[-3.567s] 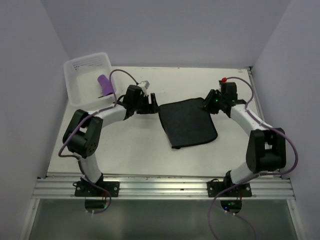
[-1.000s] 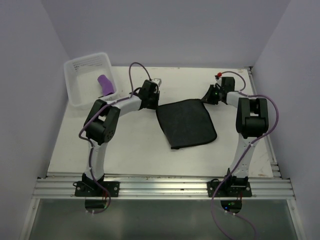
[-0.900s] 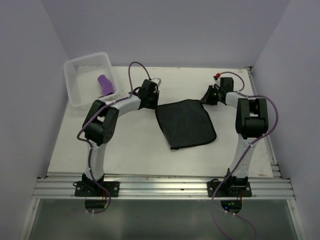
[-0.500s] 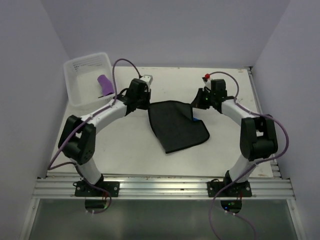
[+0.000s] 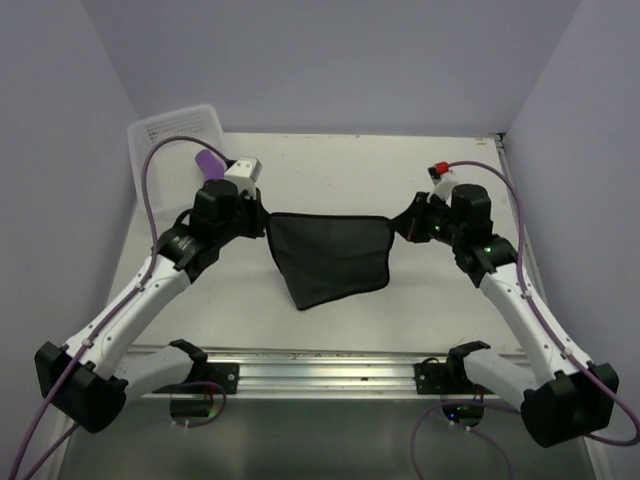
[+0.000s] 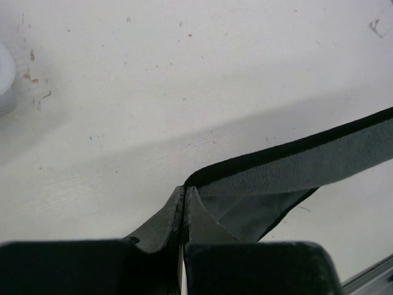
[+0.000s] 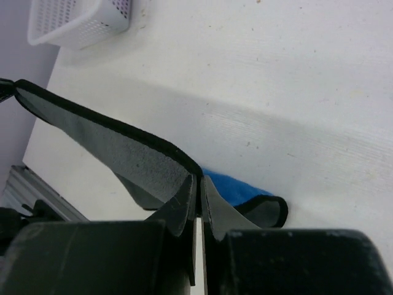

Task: Roll the towels
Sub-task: Fold the towel

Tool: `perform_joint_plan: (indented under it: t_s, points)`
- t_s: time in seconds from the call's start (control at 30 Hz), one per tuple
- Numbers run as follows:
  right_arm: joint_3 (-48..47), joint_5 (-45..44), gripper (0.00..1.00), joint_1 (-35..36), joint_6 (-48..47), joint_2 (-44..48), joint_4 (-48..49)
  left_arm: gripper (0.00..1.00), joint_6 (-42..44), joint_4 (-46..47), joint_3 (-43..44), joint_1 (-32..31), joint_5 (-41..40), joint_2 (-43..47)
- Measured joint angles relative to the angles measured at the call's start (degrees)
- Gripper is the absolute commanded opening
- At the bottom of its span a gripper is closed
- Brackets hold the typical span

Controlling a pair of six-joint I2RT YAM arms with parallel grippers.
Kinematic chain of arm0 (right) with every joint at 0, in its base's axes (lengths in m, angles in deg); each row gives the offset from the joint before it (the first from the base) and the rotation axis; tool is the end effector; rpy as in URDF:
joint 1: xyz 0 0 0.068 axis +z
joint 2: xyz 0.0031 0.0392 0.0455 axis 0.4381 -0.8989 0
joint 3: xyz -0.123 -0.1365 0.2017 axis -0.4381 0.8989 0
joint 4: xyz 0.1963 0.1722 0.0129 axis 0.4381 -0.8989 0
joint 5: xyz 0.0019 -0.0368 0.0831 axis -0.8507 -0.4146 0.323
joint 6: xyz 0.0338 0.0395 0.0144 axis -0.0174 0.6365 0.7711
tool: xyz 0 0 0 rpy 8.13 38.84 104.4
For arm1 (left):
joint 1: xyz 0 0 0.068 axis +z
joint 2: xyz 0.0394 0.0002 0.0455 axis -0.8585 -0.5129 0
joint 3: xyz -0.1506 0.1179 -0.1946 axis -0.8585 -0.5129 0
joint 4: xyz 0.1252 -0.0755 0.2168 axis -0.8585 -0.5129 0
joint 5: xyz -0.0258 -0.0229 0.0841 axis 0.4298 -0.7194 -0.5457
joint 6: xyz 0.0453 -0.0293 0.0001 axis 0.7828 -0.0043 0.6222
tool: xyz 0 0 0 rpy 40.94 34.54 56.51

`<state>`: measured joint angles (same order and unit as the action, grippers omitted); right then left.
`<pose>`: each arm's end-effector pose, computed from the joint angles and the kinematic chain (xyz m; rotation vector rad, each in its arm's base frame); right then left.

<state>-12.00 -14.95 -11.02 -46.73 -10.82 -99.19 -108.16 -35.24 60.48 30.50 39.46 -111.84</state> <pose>0.2266 0.0734 0.3132 -0.0895 2.0946 0.7701 0.2210 -0.1189 0.3319 0.1548 2.1147 -0.4515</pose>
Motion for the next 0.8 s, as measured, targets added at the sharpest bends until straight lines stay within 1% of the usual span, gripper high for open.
perform_joint_plan:
  t_s: [0.1,0.2,0.33,0.47,0.8]
  points:
    - [0.2,0.3,0.0,0.0,1.3,4.8,-2.2,0.0,-0.3,-2.2,-0.1,-0.1,0.7,4.4]
    - [0.2,1.3,0.0,0.0,2.4,8.0,-4.8,0.0,-0.4,-4.6,0.1,-0.4,1.1,7.0]
    - [-0.6,2.5,0.0,0.0,3.3,9.7,-9.3,0.0,-0.6,-8.5,2.1,-0.7,1.5,8.1]
    - [-1.6,4.0,0.0,0.0,4.2,11.8,-12.3,0.0,-0.7,-9.8,4.8,-0.7,2.6,9.5]
    - [-6.5,7.9,0.0,0.0,6.9,16.8,-15.4,0.0,-0.7,-11.5,8.4,-0.7,5.5,13.0]
